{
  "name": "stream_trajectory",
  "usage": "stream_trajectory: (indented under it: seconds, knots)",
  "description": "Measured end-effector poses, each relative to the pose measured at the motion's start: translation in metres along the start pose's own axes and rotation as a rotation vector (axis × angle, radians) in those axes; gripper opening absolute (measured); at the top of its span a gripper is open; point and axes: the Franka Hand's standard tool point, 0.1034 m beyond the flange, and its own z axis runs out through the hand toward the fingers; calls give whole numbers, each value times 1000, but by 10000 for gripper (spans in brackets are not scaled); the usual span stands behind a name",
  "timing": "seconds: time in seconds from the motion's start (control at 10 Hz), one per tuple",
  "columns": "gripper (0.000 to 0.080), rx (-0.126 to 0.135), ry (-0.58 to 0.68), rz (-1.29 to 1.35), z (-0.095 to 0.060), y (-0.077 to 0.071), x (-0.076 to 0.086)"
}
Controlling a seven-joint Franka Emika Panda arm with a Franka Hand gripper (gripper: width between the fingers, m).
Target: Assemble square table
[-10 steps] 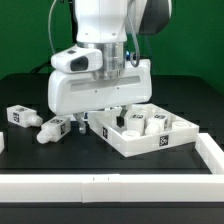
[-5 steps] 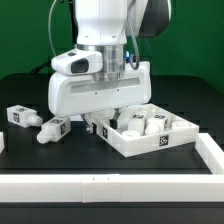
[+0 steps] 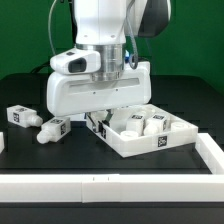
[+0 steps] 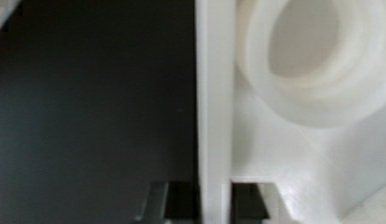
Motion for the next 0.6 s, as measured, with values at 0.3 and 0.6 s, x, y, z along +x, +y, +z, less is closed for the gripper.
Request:
stream_trajectory:
  seconds: [0.3, 0.6]
  knots:
    - [53, 26, -16, 160, -1, 7, 6]
    - [54, 35, -16, 239, 1, 2, 48]
